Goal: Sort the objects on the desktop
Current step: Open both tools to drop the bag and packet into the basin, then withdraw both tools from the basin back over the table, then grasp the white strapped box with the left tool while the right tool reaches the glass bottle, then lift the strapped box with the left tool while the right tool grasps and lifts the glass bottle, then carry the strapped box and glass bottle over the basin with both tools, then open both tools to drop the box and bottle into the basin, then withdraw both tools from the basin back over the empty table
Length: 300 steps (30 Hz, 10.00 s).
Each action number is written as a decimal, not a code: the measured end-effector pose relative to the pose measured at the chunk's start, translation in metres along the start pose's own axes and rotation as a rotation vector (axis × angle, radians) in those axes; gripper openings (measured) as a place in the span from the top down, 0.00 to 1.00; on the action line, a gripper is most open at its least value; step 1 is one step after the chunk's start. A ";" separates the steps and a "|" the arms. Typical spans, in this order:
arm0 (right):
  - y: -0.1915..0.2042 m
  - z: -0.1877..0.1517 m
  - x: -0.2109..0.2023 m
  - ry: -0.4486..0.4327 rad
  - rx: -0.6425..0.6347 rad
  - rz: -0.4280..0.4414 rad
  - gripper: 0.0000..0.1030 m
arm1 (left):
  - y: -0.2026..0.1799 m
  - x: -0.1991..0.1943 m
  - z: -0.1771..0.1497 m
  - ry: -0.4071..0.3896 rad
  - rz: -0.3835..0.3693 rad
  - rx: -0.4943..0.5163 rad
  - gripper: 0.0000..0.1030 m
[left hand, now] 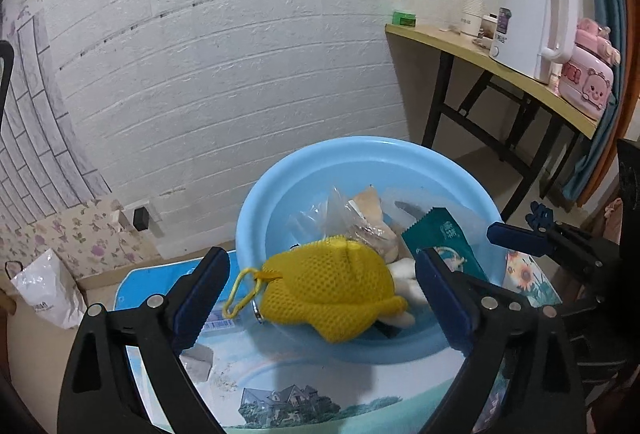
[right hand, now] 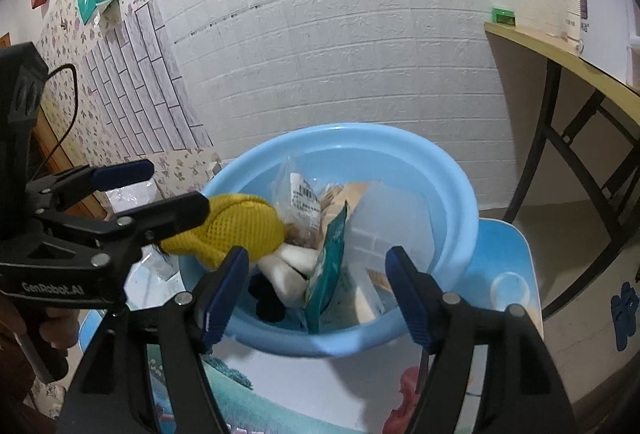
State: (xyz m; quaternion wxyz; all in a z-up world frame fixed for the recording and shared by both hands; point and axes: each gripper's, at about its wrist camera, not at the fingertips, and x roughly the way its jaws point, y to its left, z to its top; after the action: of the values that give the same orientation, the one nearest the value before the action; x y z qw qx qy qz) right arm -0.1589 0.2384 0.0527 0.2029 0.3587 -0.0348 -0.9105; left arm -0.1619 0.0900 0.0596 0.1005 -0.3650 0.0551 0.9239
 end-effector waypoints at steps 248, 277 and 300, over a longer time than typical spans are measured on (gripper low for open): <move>-0.029 0.029 0.063 -0.006 0.051 0.079 0.17 | 0.034 0.082 0.009 0.064 0.016 -0.014 0.19; -0.016 -0.006 0.017 0.031 -0.003 0.022 0.15 | 0.036 0.026 -0.037 0.051 -0.028 -0.082 0.10; 0.012 -0.003 -0.004 0.013 -0.010 -0.135 0.13 | 0.054 -0.011 -0.044 0.149 0.214 -0.182 0.04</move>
State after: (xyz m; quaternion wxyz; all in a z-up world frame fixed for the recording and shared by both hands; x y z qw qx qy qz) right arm -0.1500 0.2287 0.0551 0.1430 0.3653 -0.0047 -0.9198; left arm -0.1365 0.0283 0.0366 -0.0363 -0.4325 0.0169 0.9008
